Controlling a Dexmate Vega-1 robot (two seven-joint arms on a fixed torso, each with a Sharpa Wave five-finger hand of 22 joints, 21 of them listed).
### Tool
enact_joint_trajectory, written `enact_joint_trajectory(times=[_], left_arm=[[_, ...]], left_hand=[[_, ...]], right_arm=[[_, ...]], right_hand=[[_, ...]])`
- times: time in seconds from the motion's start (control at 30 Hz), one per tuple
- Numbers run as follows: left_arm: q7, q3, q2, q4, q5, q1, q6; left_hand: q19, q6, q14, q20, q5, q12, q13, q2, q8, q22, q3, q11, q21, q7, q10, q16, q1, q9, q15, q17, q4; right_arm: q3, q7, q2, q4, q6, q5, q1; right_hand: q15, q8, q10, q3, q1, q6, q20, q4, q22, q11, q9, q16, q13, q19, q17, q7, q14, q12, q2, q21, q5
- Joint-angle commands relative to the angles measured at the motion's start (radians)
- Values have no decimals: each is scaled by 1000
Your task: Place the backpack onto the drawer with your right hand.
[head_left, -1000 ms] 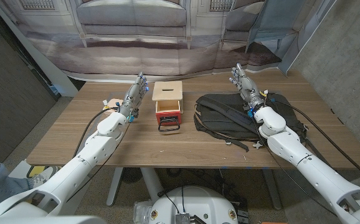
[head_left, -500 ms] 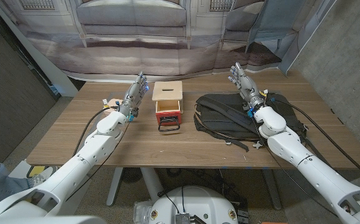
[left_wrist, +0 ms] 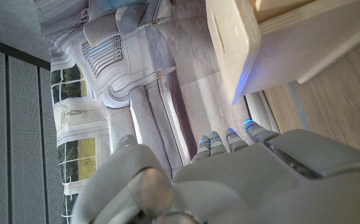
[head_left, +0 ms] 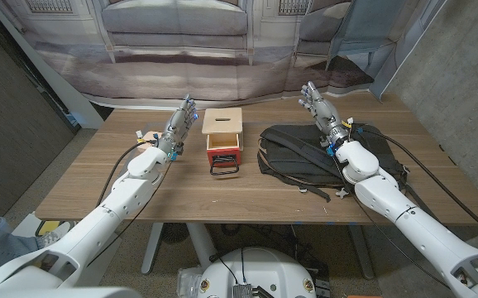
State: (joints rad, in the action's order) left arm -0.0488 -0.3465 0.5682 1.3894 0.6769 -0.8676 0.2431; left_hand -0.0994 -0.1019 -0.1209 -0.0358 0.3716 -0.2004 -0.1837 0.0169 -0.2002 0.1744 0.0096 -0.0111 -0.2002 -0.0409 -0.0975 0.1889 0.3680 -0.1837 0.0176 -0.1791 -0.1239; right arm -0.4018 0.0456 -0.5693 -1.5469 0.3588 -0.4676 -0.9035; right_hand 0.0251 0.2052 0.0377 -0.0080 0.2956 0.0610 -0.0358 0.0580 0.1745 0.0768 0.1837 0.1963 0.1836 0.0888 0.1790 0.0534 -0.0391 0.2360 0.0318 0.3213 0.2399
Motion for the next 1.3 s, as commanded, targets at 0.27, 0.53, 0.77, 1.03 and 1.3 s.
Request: enact_joint_trajectory(times=[0.27,0.53,0.77,1.03,1.3], left_arm=[[-20,-10,-2,-20,-2,26,-7],[-24,-8,-10,-26,4,27,2],[-23,-7,-5,-21,4,23,-1],[-22,-5,1,-13,2,15,1],[-25,2,6,-17,7,5,9]], left_hand=[[-11,6,-4,-17,5,-4,-2,-11,-1,5,-10,2,3,-2,4,-1,3,-3,1,-4,0],[-13,6,-5,-17,5,-4,-2,-14,0,5,-11,1,4,-1,6,-1,5,-3,0,-4,0],[-14,7,-6,-17,5,-4,-2,-15,0,5,-12,2,4,-2,5,-1,6,-3,1,-4,1],[-15,6,-8,-18,5,-2,-2,-17,1,5,-14,1,4,-2,3,-2,7,-3,4,-4,2],[-18,6,-11,-19,4,-2,-2,-19,2,5,-16,2,4,-2,3,-3,8,-3,4,-4,2]], right_arm=[[-7,11,-28,-50,-3,59,-16],[-6,18,-44,-80,-8,84,-27],[-10,35,-60,-110,-28,121,-35],[-19,39,-67,-131,-35,151,-38],[-28,71,-80,-172,-73,211,-43]], right_hand=[[-7,5,14,2,14,7,-43,-8,6,1,5,5,2,9,4,-4,13,2,-3,-9,-4],[-6,4,19,3,19,9,-42,-12,6,2,5,5,2,12,3,-9,17,3,-3,-11,-4],[-5,3,19,3,23,8,-43,-15,6,0,5,4,2,13,3,-10,19,2,-3,-13,-4],[-6,3,21,4,28,9,-42,-19,6,-1,5,3,2,15,3,-11,20,1,-4,-15,-4],[-6,3,22,5,35,13,-40,-23,6,-1,5,2,3,15,3,-13,24,0,-4,-18,-4]])
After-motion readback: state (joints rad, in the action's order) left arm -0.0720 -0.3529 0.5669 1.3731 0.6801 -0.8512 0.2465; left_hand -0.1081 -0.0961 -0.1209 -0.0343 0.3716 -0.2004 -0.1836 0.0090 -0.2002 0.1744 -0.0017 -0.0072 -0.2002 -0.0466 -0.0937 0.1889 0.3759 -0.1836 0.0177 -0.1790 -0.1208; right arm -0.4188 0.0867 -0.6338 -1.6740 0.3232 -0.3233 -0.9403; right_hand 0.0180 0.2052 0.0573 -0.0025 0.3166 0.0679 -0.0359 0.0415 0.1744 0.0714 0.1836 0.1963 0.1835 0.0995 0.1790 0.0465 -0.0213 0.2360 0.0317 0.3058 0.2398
